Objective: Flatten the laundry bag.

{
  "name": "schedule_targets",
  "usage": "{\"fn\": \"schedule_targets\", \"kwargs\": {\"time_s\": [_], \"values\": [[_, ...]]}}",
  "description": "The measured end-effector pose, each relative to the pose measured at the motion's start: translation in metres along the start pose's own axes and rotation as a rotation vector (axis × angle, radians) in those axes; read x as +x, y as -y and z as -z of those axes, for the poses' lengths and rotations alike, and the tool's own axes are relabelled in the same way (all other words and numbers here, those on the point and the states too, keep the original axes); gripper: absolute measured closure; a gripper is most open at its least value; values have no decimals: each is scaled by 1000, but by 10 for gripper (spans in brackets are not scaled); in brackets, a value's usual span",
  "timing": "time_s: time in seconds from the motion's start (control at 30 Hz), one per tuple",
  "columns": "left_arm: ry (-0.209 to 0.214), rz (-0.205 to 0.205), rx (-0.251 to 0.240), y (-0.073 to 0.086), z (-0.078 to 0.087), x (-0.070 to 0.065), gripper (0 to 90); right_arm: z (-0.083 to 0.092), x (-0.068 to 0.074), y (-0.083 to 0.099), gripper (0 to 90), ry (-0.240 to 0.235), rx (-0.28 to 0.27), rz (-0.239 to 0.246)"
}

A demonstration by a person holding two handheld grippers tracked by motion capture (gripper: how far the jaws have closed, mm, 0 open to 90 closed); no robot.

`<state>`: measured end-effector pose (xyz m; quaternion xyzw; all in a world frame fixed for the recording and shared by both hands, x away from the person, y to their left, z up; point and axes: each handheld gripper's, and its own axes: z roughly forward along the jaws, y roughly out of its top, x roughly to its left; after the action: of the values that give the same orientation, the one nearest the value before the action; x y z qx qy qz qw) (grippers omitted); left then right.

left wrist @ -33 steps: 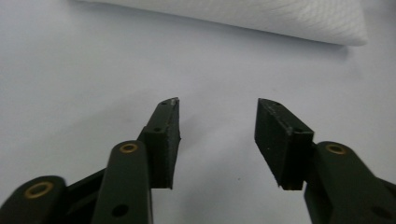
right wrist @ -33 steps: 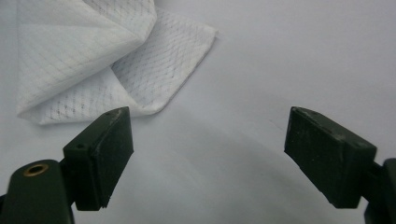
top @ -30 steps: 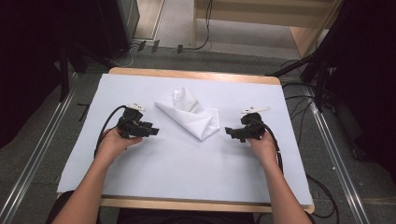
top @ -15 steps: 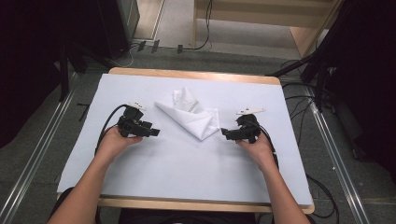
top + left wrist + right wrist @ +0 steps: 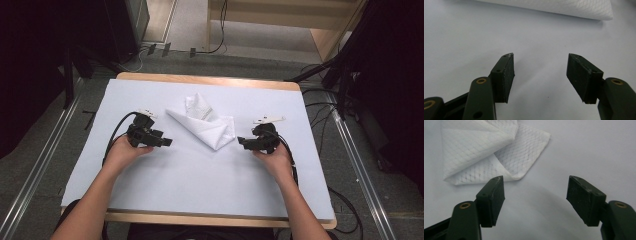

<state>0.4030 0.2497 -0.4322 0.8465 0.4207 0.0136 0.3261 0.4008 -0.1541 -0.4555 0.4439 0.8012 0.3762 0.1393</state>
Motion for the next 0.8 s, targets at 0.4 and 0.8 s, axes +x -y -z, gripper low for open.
{"fn": "schedule_targets", "kwargs": {"time_s": [0.4,0.8], "values": [[1,1,0,0,1,1,380,-1,-1,1,349,-24,19,-10],[7,18,-3,1,3,1,374,-3,3,-1,356,-31,33,-6]]}}
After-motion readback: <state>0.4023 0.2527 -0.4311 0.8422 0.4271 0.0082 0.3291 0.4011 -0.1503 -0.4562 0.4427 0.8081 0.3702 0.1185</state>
